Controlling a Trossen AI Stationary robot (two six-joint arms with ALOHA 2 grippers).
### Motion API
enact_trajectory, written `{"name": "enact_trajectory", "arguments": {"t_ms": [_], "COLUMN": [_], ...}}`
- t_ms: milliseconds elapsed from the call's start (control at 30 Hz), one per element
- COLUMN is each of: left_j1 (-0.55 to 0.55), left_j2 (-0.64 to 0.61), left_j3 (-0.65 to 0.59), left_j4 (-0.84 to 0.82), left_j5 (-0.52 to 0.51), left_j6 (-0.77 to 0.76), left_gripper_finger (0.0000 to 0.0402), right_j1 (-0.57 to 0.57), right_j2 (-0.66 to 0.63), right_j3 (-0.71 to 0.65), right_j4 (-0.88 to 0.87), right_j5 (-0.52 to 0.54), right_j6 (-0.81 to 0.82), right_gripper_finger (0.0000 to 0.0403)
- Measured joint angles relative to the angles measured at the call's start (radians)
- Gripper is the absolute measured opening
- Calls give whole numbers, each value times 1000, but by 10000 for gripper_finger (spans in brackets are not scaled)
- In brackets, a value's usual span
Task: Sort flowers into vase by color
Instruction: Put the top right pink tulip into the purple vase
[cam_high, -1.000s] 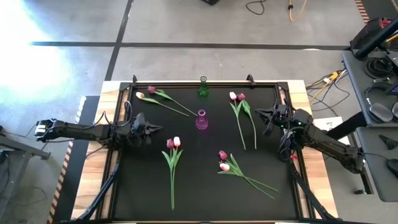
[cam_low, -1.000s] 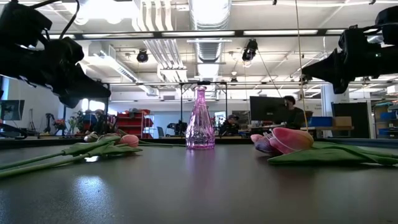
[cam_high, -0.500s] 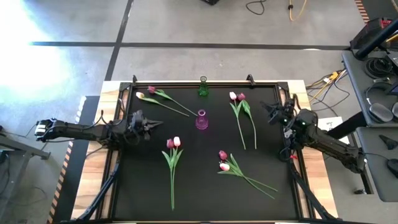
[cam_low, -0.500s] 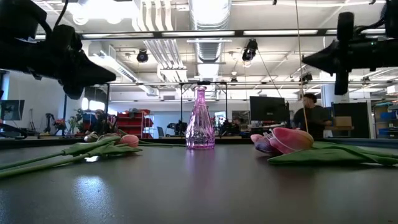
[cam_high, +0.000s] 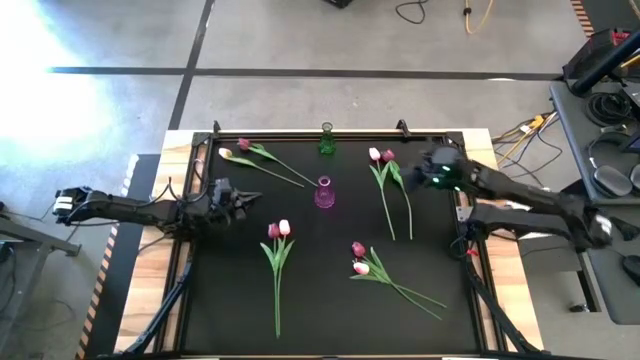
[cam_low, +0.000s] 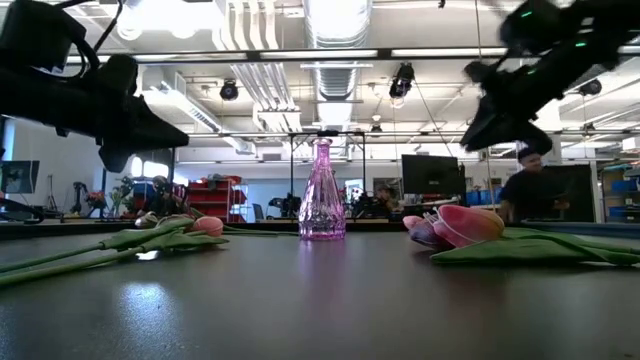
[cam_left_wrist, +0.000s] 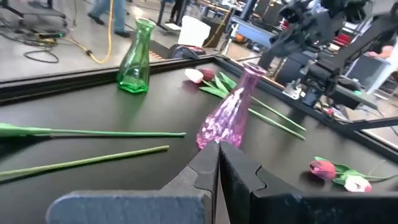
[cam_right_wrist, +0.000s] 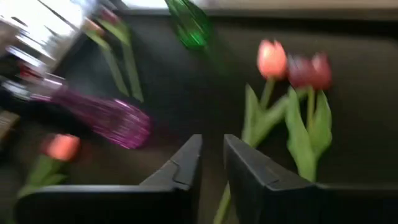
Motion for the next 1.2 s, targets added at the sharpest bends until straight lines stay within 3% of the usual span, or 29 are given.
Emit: {"name": "enact_trajectory", "arguments": {"t_ms": [300,500,700,1033,1200], "left_j1": [0,0,0,0,0], "left_j2": [0,4,5,21,39], "left_j3": [0,0,0,0,0], "left_j4": [25,26,26,25,25], "left_j5": [6,-38,-62,-65,-65], "left_j6": [44,5,-8,-2,-2], "left_gripper_finger": [0,0,0,0,0], "right_j1": [-34,-58,-62,-101,-105], "right_j2": [498,735,862,971,1000], "right_j3": [320,483,617,661,662], "right_j4": [-136,-314,-488,-472,-456], "right_j5": [-174,-141,-27,-44,-62], "right_j6": [31,-15,-52,-46,-64], "right_gripper_finger": [131,130,140,178,169]}}
